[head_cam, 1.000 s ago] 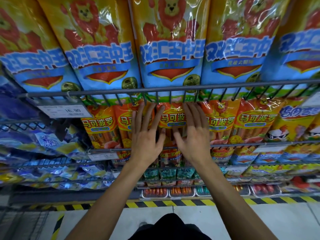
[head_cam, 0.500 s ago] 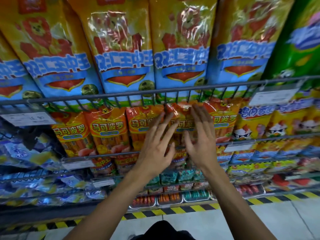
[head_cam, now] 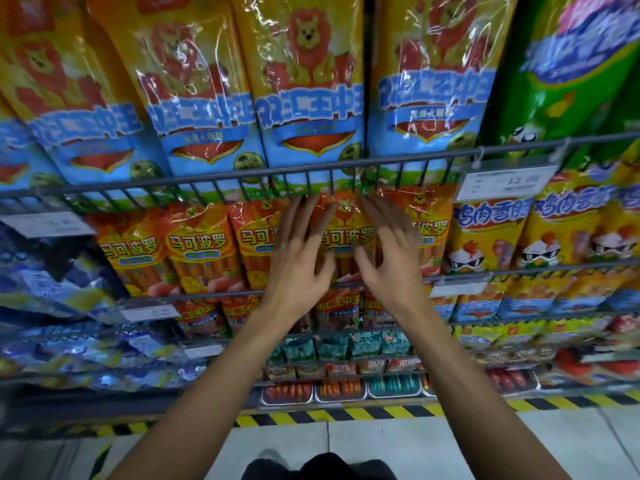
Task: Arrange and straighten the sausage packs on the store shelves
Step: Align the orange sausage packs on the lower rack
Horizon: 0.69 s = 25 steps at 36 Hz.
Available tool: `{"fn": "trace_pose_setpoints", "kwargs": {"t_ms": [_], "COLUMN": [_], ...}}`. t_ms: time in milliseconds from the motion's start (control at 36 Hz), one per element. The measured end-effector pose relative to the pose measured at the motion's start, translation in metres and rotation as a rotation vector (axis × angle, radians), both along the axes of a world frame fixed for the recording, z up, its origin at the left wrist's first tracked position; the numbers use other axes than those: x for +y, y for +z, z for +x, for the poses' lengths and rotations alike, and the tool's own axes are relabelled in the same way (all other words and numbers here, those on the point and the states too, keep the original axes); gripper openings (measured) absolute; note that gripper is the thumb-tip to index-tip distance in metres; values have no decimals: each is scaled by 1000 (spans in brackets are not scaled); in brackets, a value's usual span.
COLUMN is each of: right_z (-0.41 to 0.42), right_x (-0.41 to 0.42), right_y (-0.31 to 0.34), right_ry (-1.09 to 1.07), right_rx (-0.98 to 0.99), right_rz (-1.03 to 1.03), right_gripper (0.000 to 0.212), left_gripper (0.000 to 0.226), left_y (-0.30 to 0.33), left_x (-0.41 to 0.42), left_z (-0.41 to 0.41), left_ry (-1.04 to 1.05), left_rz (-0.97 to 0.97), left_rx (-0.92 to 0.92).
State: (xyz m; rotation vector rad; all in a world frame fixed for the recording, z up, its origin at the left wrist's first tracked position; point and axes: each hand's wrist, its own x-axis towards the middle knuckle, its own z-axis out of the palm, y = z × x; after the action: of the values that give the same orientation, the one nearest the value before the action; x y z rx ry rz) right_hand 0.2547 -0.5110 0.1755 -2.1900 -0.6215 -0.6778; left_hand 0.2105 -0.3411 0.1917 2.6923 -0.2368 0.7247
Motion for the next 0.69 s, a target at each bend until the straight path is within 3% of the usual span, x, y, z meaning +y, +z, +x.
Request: {"fn": "trace_pose_setpoints", "kwargs": {"t_ms": [83, 139, 250, 389, 556, 694], "right_z": [-19, -31, -46, -55, -54, -53], "right_x": [-10, -16, -18, -8, -5, -4], "right_y": [-11, -25, -36, -28, -31, -32], "right_ry": [-20, -69, -109, -125, -128, -109], "right_rx": [130, 246, 424, 511, 499, 470], "right_rz": [225, 275, 251, 167, 219, 255], "right_gripper": [46, 43, 53, 66, 62, 58], "left_gripper": [62, 62, 66, 77, 69, 64], "left_y": [-11, -21, -35, -36, -25, -29], "left_x": [-5, -8, -13, -15, -25, -27], "left_z": [-21, -36, -50, -49, -40, -42], "left_ry": [-22, 13, 70, 59, 85, 100], "left_rz": [-160, -315, -610, -713, -983, -1032], "left_rx": [-80, 7, 255, 496, 451, 402]}}
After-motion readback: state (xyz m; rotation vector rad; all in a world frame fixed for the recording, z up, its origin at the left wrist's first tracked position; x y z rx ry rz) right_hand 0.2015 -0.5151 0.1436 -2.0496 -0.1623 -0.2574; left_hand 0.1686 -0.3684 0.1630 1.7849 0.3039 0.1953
